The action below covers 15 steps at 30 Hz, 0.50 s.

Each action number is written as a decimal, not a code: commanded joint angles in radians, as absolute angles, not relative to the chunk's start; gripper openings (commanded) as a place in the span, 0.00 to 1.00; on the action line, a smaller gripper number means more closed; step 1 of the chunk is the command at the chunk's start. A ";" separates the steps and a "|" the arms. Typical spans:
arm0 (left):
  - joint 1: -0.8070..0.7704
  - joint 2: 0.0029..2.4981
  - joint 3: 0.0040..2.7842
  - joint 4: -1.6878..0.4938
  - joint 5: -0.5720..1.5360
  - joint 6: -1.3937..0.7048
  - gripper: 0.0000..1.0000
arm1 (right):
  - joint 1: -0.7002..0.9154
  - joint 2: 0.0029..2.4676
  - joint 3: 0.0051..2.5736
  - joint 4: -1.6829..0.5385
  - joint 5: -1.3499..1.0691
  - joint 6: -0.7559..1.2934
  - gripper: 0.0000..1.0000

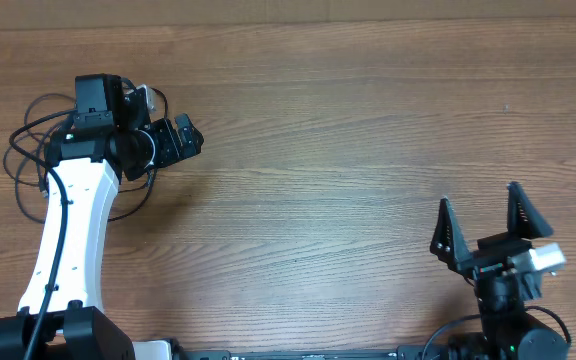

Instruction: Untangle cables

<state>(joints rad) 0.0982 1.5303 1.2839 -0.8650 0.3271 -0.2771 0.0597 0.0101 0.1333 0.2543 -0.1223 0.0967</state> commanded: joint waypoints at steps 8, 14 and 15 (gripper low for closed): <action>0.098 1.533 1.296 -0.863 0.340 -0.254 1.00 | 0.064 0.003 0.007 0.312 -0.122 0.080 1.00; 0.097 1.533 1.296 -0.863 0.340 -0.254 0.99 | 0.064 0.003 0.007 0.228 -0.135 0.081 1.00; 0.097 1.533 1.296 -0.863 0.340 -0.254 0.99 | 0.064 0.003 0.007 0.201 -0.135 0.081 1.00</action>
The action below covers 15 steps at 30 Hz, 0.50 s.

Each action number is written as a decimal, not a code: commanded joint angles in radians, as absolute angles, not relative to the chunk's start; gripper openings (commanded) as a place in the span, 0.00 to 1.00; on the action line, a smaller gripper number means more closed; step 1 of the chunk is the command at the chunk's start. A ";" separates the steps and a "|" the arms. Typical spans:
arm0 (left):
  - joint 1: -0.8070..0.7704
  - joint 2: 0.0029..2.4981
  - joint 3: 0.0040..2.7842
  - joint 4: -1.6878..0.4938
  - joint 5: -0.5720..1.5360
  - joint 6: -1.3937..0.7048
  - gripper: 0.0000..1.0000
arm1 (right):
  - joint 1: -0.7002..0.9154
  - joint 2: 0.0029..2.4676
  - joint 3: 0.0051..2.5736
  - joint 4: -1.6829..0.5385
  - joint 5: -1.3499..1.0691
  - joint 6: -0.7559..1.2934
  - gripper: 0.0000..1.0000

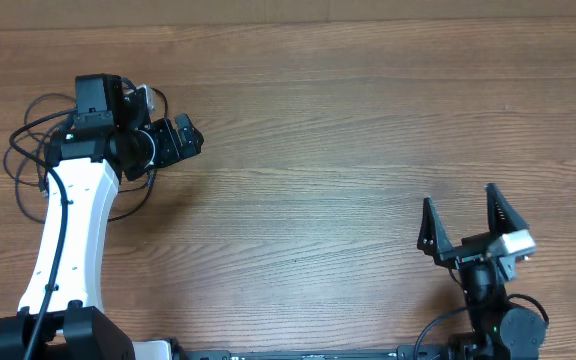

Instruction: Untangle cables

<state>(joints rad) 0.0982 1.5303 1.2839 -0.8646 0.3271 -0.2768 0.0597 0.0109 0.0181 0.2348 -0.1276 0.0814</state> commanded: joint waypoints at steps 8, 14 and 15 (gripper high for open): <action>0.097 1.533 1.296 -0.863 0.340 -0.254 0.99 | 0.064 0.003 0.007 -0.077 -0.135 0.081 1.00; 0.097 1.533 1.296 -0.863 0.340 -0.254 1.00 | 0.064 0.003 0.008 -0.072 -0.132 0.080 1.00; 0.097 1.533 1.296 -0.863 0.340 -0.254 1.00 | 0.064 0.003 0.008 -0.072 -0.132 0.080 1.00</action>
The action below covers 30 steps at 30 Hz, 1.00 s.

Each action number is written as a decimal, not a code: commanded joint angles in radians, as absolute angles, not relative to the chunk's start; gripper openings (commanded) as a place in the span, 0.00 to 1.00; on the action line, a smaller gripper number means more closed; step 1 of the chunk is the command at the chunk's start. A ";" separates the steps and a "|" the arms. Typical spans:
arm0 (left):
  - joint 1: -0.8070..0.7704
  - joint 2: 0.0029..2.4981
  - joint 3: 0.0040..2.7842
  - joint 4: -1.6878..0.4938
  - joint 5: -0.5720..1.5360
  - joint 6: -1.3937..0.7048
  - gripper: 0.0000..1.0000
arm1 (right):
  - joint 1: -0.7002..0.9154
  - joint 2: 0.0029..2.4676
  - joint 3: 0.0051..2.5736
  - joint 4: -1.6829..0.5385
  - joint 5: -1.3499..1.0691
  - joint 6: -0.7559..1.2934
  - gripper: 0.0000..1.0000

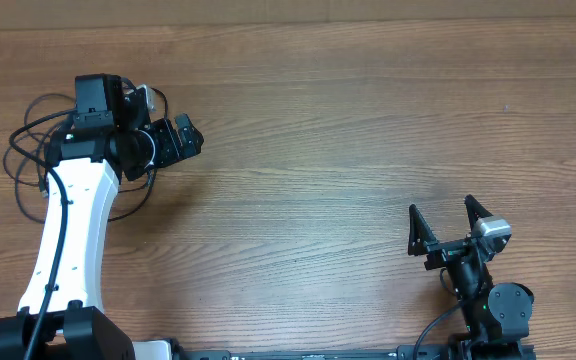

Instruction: Untangle cables

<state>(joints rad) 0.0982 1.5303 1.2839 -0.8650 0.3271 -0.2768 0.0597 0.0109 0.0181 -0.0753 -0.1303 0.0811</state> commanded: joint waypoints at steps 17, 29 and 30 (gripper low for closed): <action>0.097 1.533 1.296 -0.863 0.340 -0.254 0.99 | 0.064 0.003 0.008 -0.072 -0.132 0.080 1.00; 0.097 1.492 1.296 -0.863 0.333 -0.254 1.00 | 0.064 0.003 0.008 -0.072 -0.132 0.080 1.00; 0.097 1.481 1.296 -0.863 0.333 -0.254 0.99 | 0.064 0.003 0.008 -0.072 -0.132 0.080 1.00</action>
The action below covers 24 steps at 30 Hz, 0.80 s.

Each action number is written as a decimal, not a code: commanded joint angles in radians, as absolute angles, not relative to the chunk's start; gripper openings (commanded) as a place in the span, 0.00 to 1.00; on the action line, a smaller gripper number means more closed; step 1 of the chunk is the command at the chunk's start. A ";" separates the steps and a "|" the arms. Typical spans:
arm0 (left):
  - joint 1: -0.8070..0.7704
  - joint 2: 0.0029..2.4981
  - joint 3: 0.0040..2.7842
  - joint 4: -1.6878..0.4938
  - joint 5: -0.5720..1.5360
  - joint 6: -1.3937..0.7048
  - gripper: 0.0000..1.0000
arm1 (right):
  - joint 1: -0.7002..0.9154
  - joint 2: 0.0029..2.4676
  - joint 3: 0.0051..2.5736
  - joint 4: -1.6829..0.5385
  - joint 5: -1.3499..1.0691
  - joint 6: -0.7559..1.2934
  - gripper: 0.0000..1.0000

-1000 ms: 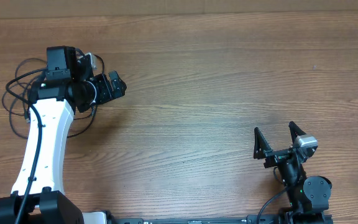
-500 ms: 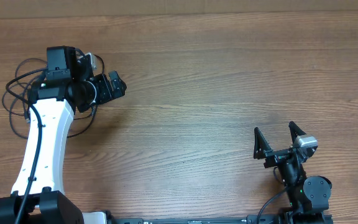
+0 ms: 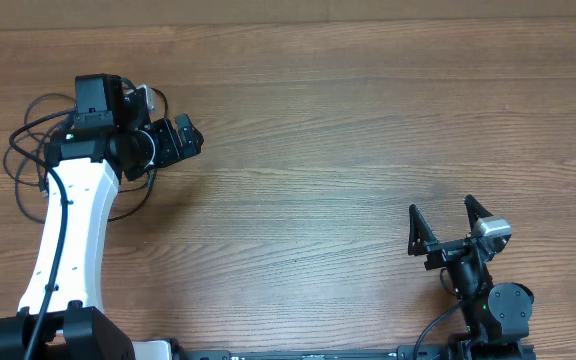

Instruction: Untangle cables

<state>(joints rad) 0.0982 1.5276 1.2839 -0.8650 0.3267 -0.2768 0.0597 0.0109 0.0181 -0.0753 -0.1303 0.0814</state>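
Observation:
A tangle of thin black cables [image 3: 20, 150] lies at the far left of the wooden table [image 3: 348, 130], looping out from under my left arm. One loop [image 3: 140, 197] shows to the right of the arm, and a small pale plug [image 3: 146, 97] sits by the wrist. My left gripper [image 3: 183, 136] hangs over the tangle's right side, pointing right. Its fingers overlap from above, so whether they hold anything is hidden. My right gripper [image 3: 444, 222] stands open and holds nothing near the front right edge, far from the cables.
Bare wood spans the middle and right of the table. The white left arm [image 3: 68, 230] runs from the front left edge up to the tangle. The arms' black bases and their wiring [image 3: 298, 354] line the front edge.
My left arm stayed over the tangle at every moment, and the cables did not shift. My right gripper was open at the front right, then a little further left, then further left again and smaller in view. It has kept that place.

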 commanded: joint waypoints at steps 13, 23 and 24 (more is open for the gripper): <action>0.097 1.232 1.296 -0.863 0.333 -0.254 0.99 | 0.065 0.002 0.008 -0.072 -0.132 0.080 1.00; 0.097 1.214 1.296 -0.863 0.333 -0.254 0.99 | 0.070 0.002 0.008 -0.072 -0.132 0.081 1.00; 0.097 1.218 1.296 -0.864 0.333 -0.254 0.99 | 0.070 0.002 0.008 -0.071 -0.132 0.080 1.00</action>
<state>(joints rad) 0.0982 1.2037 1.2839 -0.8650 0.3264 -0.2768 0.0616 0.0109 0.0181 -0.0753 -0.1307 0.0814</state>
